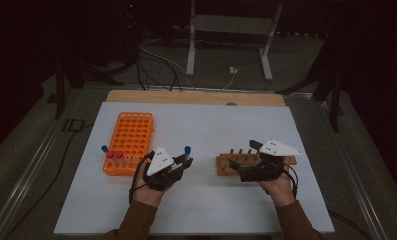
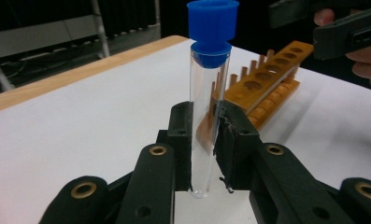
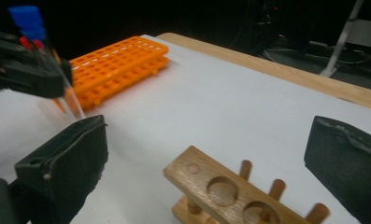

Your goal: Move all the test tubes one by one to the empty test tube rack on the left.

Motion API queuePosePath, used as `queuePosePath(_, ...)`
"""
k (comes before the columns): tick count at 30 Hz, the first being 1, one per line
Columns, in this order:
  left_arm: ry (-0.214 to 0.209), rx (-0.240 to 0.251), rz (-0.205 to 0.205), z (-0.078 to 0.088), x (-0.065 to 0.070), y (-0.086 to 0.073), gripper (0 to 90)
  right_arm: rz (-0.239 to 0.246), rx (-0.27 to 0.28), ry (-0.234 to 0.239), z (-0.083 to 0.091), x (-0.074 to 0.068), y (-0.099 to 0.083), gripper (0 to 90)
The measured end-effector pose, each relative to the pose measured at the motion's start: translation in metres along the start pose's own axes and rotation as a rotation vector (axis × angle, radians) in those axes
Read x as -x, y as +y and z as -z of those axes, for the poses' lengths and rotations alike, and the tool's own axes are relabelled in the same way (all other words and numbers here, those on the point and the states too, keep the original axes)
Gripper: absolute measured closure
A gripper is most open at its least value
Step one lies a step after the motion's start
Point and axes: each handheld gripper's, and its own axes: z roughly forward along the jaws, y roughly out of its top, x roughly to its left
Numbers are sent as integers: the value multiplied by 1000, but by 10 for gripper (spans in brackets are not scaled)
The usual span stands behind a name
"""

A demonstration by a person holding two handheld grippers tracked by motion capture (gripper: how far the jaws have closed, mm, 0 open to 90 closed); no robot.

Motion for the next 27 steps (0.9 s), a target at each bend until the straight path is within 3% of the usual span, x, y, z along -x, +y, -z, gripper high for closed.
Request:
queuePosePath(8,60,20,26,25,-19,-6,770,-16,10,-25,6,8,-1,1)
queuePosePath(27,221,8,81,93,-58,-37,770,-32,28,-45,12,16,-2,1)
